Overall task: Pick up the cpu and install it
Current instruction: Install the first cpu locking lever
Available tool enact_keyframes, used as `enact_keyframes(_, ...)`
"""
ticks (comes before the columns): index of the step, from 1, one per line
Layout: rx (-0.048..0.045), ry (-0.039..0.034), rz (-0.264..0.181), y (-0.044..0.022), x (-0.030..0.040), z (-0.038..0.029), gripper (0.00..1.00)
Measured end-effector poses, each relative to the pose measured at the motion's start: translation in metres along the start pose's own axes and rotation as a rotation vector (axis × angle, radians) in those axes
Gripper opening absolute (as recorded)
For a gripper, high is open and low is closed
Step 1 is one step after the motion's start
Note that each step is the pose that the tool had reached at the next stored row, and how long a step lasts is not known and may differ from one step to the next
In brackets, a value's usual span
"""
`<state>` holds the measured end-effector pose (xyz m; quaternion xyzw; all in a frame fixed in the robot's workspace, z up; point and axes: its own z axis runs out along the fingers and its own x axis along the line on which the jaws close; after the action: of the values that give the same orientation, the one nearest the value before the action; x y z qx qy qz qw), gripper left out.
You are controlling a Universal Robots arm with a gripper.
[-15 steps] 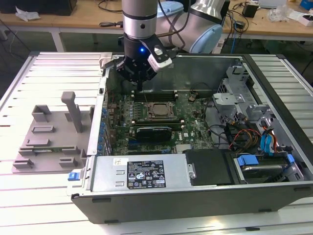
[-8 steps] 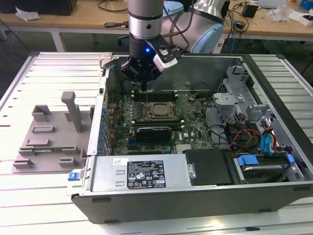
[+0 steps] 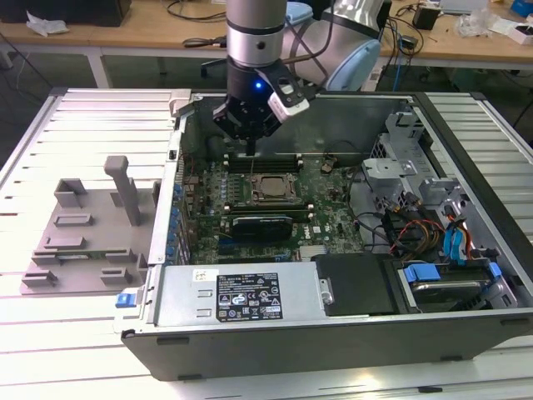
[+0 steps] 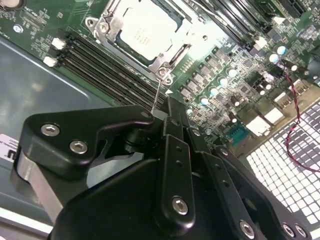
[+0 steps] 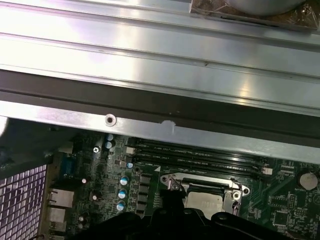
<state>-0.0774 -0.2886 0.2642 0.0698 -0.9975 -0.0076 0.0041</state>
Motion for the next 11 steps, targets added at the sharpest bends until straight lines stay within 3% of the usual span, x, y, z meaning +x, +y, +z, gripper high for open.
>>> enact_keyframes(6,0.0001,0.0,0.0,-0.001,-0.007,0.0,0.11)
enact_keyframes(11,0.0001,0.0002,0.0,-0.0025,-0.0175,-0.0002,0.11)
